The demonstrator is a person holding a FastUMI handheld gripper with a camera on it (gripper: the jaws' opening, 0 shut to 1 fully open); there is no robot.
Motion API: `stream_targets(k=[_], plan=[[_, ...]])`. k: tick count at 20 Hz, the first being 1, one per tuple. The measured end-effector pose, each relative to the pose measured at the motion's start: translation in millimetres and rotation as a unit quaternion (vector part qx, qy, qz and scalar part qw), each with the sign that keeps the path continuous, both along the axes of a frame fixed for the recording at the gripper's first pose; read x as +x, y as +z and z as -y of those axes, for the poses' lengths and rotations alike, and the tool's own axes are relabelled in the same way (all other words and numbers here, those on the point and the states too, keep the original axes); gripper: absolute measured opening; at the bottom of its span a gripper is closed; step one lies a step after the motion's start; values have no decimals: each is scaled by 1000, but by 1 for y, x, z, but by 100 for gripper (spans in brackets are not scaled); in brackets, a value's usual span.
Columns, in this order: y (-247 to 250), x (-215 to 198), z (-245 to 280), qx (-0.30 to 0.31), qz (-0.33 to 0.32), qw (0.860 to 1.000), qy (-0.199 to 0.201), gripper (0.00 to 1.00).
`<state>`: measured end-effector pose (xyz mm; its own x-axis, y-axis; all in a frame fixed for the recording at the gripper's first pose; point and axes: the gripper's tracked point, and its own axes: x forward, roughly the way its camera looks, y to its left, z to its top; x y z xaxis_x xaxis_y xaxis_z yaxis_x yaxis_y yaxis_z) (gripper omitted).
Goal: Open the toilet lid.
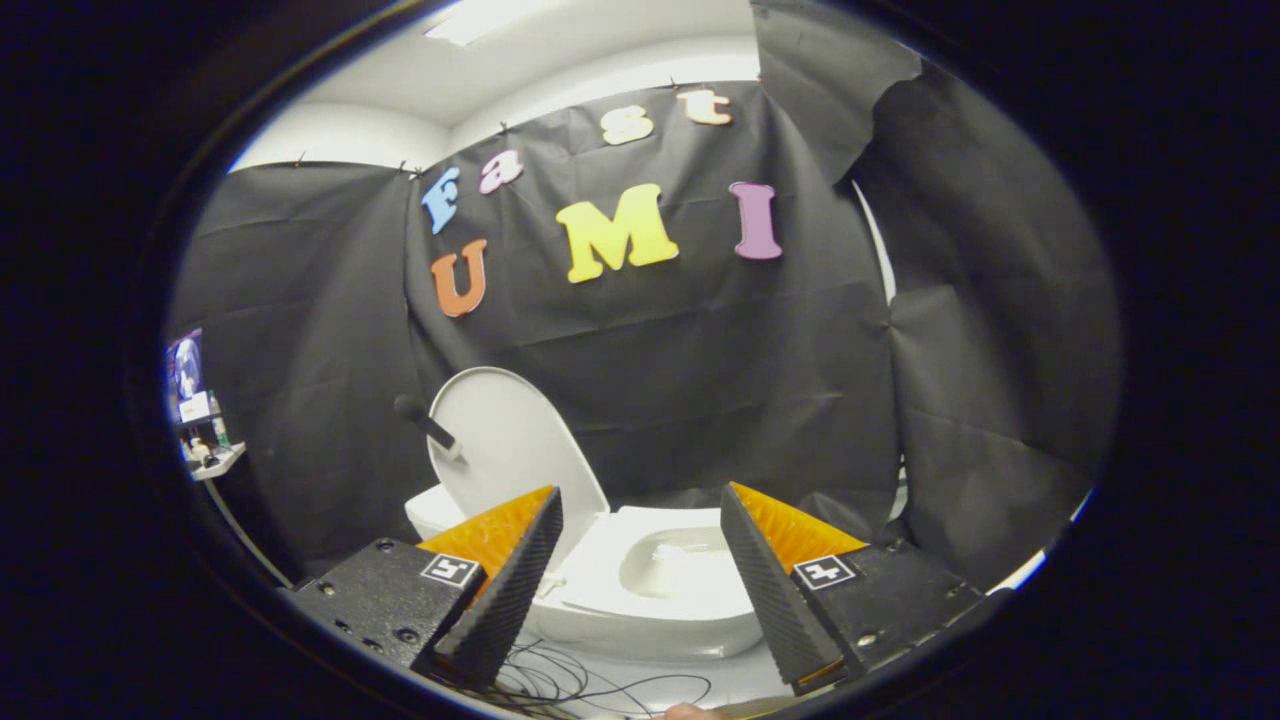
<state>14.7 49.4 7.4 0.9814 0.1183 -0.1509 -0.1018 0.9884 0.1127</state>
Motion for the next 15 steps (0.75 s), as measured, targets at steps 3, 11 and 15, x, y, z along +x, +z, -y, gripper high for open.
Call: stream_targets(k=[3, 11, 15], plan=[[-6, -30, 20, 10, 8, 1000, -10, 97], [15, -72, 61, -14, 90, 994, -67, 99], [31, -80, 68, -85, 131, 986, -66, 99]])
